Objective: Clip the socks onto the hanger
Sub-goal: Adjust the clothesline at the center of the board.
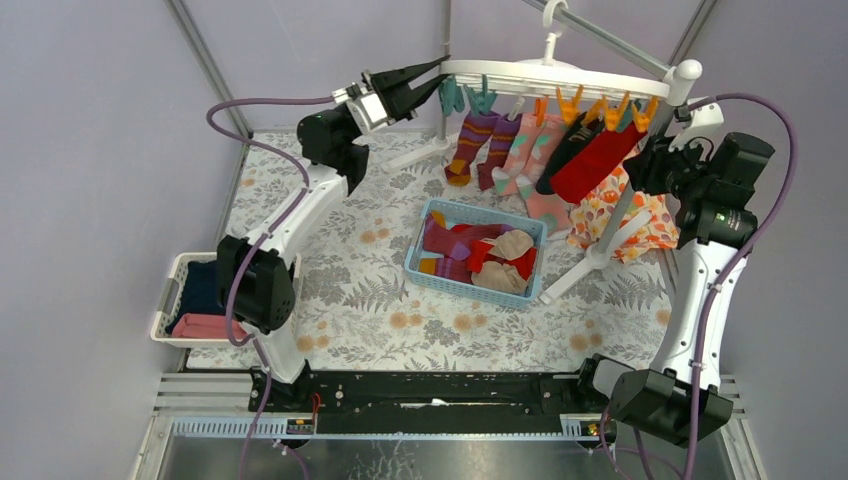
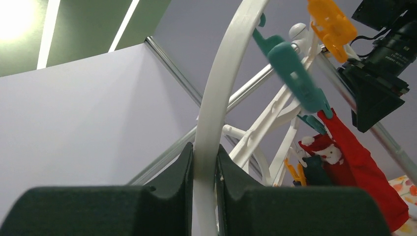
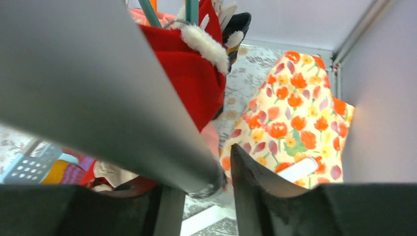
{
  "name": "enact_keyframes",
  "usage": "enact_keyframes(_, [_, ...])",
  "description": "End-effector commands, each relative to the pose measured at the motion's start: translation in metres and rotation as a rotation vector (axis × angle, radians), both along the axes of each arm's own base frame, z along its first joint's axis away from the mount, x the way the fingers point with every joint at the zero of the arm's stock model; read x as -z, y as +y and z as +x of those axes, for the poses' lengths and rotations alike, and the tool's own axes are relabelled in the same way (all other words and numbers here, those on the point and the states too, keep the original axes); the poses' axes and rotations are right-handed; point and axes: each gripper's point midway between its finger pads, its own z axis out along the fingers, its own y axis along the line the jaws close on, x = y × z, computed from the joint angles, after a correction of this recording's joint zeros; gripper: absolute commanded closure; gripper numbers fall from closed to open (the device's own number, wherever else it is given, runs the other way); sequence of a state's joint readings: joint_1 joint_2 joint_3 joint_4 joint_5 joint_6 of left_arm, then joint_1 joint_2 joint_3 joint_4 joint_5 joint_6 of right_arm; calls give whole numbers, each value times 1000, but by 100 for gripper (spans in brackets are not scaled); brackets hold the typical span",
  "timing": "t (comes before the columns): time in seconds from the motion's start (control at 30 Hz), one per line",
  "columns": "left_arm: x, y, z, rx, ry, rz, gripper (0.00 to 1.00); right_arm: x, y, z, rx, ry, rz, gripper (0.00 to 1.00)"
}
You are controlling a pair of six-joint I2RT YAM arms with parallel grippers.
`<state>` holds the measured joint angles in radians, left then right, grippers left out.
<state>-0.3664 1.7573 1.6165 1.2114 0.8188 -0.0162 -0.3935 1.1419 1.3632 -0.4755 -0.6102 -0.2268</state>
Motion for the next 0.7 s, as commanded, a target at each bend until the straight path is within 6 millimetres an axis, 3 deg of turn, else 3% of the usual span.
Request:
enact_keyframes(0.0, [-1,-28,-12,67,-11,9,78,12,-17,0,39,29,4,51])
enact_keyframes(0.13, [2,-38,-16,89,4,9,61,4,-8,-14,11,6,-10,27])
enact_keyframes(0.3, [0,-32,-18,70,37,-11,36,-6,-4,-37,19,-13,-10,3])
enact_keyframes(0.5, [4,-20,-18,0,70,-33,19,6,-7,-62,56,22,1,0])
enact_keyframes(0.67, [8,13,-12,-85,184,-116,16,31,-16,-78,109,88,4,0])
